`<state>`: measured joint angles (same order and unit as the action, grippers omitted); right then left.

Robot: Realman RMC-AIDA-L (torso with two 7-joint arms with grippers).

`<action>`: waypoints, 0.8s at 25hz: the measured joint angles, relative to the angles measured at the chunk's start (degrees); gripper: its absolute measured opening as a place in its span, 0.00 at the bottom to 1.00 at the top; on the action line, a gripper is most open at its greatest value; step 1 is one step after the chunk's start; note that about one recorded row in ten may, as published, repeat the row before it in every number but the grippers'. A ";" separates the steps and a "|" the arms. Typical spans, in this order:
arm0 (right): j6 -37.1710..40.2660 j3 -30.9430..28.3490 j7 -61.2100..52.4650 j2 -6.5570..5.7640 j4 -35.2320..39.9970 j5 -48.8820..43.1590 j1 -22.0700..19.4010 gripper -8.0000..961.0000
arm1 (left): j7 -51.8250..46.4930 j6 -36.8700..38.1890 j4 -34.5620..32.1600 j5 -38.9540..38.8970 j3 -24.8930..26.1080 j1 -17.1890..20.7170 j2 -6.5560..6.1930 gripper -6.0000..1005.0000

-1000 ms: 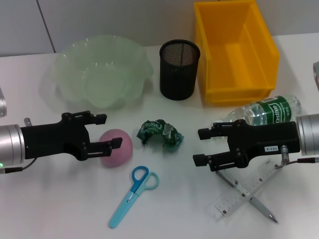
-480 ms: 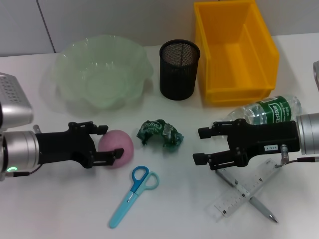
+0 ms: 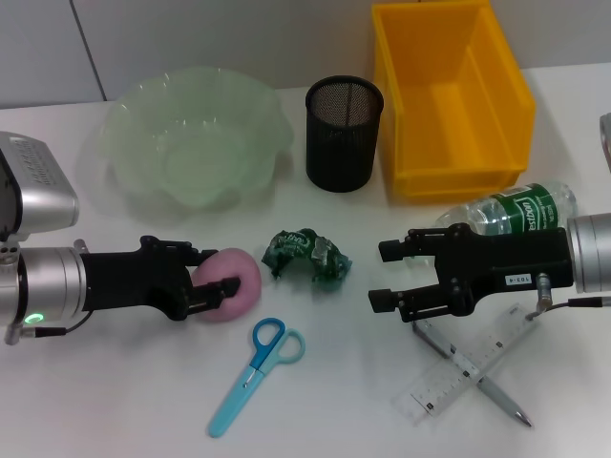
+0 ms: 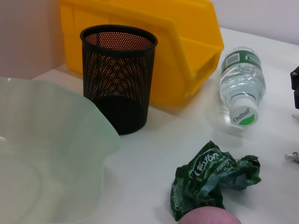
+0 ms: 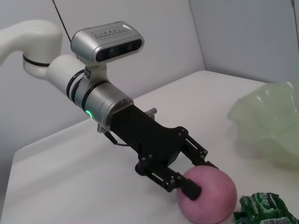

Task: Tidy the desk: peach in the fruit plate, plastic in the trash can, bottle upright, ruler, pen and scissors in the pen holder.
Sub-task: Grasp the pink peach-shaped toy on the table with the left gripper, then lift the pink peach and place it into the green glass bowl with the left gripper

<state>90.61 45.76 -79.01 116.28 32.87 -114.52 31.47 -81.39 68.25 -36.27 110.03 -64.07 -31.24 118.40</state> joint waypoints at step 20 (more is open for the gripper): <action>-0.72 -0.05 0.13 0.06 0.00 0.14 0.02 0.84 | 8.37 -1.65 -1.08 -20.98 10.90 -1.85 0.27 0.25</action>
<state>89.88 45.71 -78.88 116.34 32.87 -114.38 31.49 -73.02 66.60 -37.35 89.05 -53.17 -33.09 118.67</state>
